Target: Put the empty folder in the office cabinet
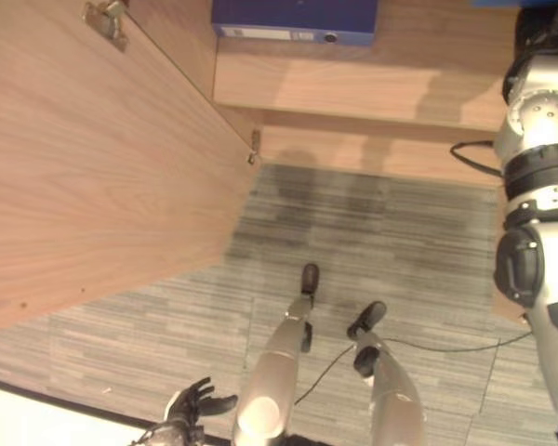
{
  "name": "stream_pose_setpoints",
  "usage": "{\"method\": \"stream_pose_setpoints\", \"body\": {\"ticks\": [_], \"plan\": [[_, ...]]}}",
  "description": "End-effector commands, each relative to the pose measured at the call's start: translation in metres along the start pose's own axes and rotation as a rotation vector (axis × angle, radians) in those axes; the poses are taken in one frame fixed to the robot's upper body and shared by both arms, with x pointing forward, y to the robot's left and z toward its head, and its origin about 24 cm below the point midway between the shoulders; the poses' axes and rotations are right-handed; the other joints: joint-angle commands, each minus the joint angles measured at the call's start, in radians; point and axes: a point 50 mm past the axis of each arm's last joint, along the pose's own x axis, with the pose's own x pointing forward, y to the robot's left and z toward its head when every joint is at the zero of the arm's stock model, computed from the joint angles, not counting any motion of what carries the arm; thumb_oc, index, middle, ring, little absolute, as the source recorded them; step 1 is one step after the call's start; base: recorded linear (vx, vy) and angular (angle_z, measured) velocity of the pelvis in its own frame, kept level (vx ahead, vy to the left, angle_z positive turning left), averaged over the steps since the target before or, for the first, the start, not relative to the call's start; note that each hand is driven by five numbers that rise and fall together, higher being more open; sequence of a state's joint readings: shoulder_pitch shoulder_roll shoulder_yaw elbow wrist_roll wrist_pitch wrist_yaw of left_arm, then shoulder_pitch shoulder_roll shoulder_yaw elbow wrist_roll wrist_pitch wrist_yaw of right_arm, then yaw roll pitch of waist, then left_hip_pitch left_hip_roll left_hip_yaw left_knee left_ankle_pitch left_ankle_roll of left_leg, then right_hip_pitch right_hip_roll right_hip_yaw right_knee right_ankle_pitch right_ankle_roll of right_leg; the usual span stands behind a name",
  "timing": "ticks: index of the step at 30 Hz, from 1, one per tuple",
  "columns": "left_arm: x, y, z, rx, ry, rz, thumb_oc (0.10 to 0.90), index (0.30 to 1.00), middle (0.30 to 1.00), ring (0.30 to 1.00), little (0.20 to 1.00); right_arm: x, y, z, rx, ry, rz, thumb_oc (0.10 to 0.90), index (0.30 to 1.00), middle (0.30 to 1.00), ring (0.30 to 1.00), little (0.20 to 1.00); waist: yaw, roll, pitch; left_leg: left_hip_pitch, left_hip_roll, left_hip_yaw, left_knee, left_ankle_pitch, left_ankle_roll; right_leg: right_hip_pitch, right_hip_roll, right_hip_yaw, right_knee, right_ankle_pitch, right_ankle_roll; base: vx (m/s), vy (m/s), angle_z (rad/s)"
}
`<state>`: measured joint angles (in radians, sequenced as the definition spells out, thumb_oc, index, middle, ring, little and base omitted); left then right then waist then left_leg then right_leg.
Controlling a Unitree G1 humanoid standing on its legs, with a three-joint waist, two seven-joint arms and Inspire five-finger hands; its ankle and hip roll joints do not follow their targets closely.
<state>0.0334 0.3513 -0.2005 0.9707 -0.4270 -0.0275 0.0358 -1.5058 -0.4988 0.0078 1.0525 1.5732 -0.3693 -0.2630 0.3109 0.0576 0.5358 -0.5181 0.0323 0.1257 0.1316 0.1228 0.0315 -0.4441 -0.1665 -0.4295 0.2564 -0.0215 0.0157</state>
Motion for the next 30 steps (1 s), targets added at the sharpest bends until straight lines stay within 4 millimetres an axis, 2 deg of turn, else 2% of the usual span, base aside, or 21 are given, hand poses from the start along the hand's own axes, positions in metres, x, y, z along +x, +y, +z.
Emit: {"method": "stream_pose_setpoints", "body": {"ticks": [1, 4, 6, 12, 21, 25, 26, 30], "plan": [[-0.023, 0.053, -0.052, 0.109, 0.188, 0.145, 0.800, 0.900, 0.900, 0.900, 0.900, -0.008, 0.012, 0.005, -0.057, -0.042, 0.187, 0.400, 0.300, 0.300, 0.300, 0.300, -0.004, -0.037, -0.165, 0.032, -0.019, -0.021, 0.037, -0.155, -0.056, 0.043, -0.032, 0.031, -0.089, 0.006, 0.091, 0.13, -0.134, 0.15], [-0.025, 0.059, -0.052, 0.105, 0.184, 0.156, 0.800, 0.900, 0.900, 0.900, 0.900, -0.007, 0.010, 0.005, -0.048, -0.042, 0.172, 0.400, 0.300, 0.300, 0.300, 0.300, 0.008, -0.043, -0.181, 0.055, -0.007, -0.035, 0.015, -0.147, -0.061, 0.062, -0.019, 0.019, -0.085, -0.014, 0.085, 0.12, -0.147, 0.11], [-0.026, 0.062, -0.051, 0.108, 0.181, 0.153, 0.800, 0.900, 0.900, 0.900, 0.900, -0.003, 0.011, 0.013, -0.077, -0.058, 0.161, 0.400, 0.300, 0.300, 0.300, 0.300, 0.019, -0.052, -0.195, 0.065, 0.001, -0.049, -0.005, -0.137, -0.068, 0.068, -0.015, 0.004, -0.085, -0.022, 0.087, 0.09, -0.143, 0.10], [-0.028, 0.065, -0.054, 0.134, 0.197, 0.152, 0.800, 0.900, 0.900, 0.900, 0.900, 0.004, 0.020, 0.033, -0.087, -0.101, 0.150, 0.400, 0.300, 0.300, 0.300, 0.300, 0.030, -0.054, -0.219, 0.069, 0.001, -0.075, -0.036, -0.121, -0.072, 0.057, -0.010, -0.019, -0.073, -0.039, 0.084, 0.05, -0.060, 0.15], [-0.031, 0.074, -0.060, 0.143, 0.228, 0.196, 0.800, 0.900, 0.900, 0.900, 0.900, 0.007, 0.013, 0.043, -0.043, -0.139, 0.101, 0.400, 0.300, 0.300, 0.300, 0.300, 0.033, -0.036, -0.228, 0.055, -0.008, -0.092, -0.025, -0.124, -0.070, 0.038, -0.017, -0.028, -0.045, -0.054, 0.081, 0.02, -0.013, 0.07], [-0.028, 0.074, -0.055, 0.143, 0.218, 0.209, 0.800, 0.900, 0.900, 0.900, 0.900, 0.008, 0.011, 0.047, -0.046, -0.152, 0.084, 0.400, 0.300, 0.300, 0.300, 0.300, 0.034, -0.030, -0.226, 0.042, -0.012, -0.097, -0.015, -0.127, -0.069, 0.023, -0.020, -0.028, -0.029, -0.061, 0.079, -0.01, -0.006, 0.07], [-0.027, 0.073, -0.054, 0.138, 0.212, 0.209, 0.800, 0.900, 0.900, 0.900, 0.900, 0.009, 0.011, 0.048, -0.070, -0.149, 0.078, 0.800, 0.900, 0.900, 0.900, 0.900, 0.036, -0.026, -0.222, 0.034, -0.013, -0.098, -0.008, -0.128, -0.069, 0.018, -0.023, -0.028, -0.022, -0.063, 0.077, -0.01, -0.009, 0.12], [-0.027, 0.074, -0.053, 0.133, 0.209, 0.212, 0.800, 0.900, 0.900, 0.900, 0.900, 0.011, 0.012, 0.051, -0.122, -0.141, 0.076, 0.800, 0.900, 0.900, 0.900, 0.900, 0.038, -0.017, -0.215, 0.016, -0.015, -0.099, 0.006, -0.130, -0.069, 0.002, -0.027, -0.028, -0.008, -0.067, 0.074, -0.01, -0.005, 0.06]]}}
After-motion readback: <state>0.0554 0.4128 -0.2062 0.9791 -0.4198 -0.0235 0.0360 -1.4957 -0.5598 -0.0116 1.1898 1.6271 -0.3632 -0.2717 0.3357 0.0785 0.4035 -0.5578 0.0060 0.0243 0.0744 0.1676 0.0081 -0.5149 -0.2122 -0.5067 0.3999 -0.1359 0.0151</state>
